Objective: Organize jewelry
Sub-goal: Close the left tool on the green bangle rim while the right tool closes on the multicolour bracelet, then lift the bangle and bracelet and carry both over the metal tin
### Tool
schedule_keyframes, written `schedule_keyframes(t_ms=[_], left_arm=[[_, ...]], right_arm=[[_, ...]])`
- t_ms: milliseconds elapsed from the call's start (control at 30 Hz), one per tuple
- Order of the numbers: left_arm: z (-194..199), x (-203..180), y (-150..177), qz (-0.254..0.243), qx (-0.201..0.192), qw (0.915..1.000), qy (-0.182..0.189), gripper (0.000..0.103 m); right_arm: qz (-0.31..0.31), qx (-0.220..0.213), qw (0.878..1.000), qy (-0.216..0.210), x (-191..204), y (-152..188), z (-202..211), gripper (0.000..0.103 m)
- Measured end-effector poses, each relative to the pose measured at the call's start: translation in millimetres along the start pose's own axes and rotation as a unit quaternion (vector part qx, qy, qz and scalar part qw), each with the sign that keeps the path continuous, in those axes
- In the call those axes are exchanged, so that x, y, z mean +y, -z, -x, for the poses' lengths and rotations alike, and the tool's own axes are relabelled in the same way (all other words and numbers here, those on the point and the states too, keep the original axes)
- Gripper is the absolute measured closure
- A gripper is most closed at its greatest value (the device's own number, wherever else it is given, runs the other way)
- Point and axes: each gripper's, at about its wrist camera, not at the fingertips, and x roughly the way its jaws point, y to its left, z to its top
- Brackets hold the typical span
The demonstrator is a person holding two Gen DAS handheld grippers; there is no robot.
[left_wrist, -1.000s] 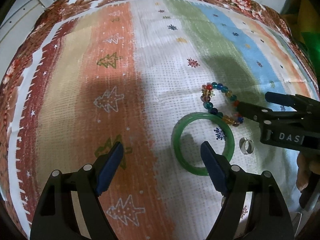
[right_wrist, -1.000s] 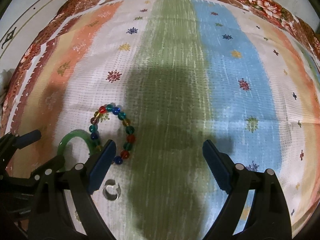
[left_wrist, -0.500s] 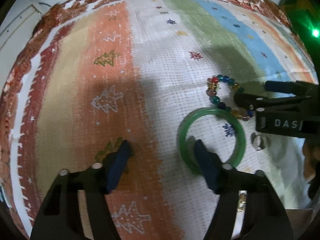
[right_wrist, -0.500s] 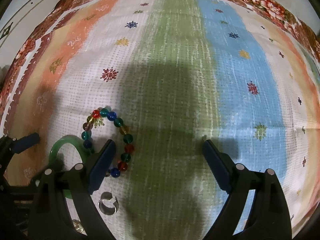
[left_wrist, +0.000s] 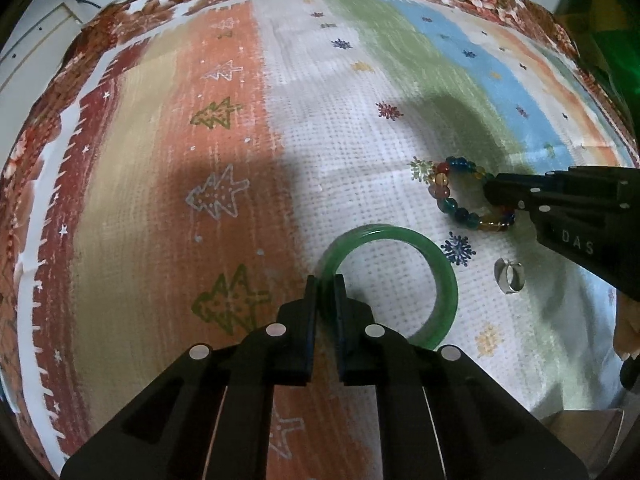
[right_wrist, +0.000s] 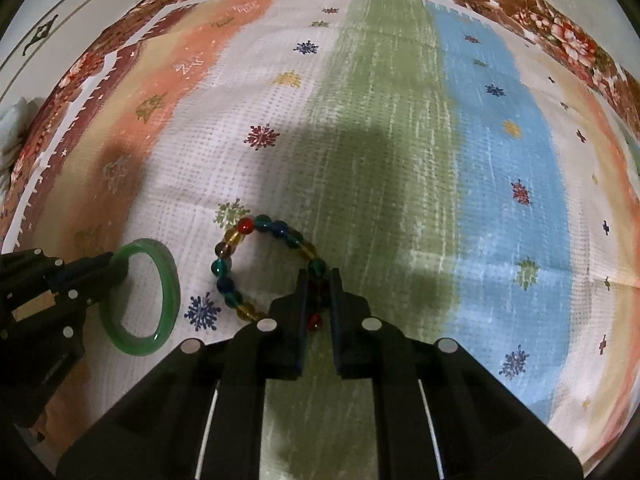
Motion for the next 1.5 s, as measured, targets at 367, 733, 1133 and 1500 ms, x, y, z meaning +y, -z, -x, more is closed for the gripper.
schedule_keyframes(t_ms=[367, 733, 1133, 1500], left_arm=[[42, -4, 2, 0.007, -0.038, 0.9990, 0.023, 0.095], [75, -8, 15, 0.019, -0.064, 0.9971, 0.037, 0.095], [105, -9, 28, 0.027, -0.090, 0.9943, 0.048, 0.095], [126, -13, 47, 0.025, -0.106, 0.9923, 0.058, 0.094]], right_arm=[[0.014, -0.033, 0.999, 0.004, 4, 11, 42, 0.092], [0.019, -0.061, 0.998, 0.002, 12, 24, 82, 0.092], [0.024, -0.092, 0.995, -0.017, 21, 47, 126, 0.092], [0.029, -0.115, 0.992, -0.042, 30, 67, 158, 0.092]])
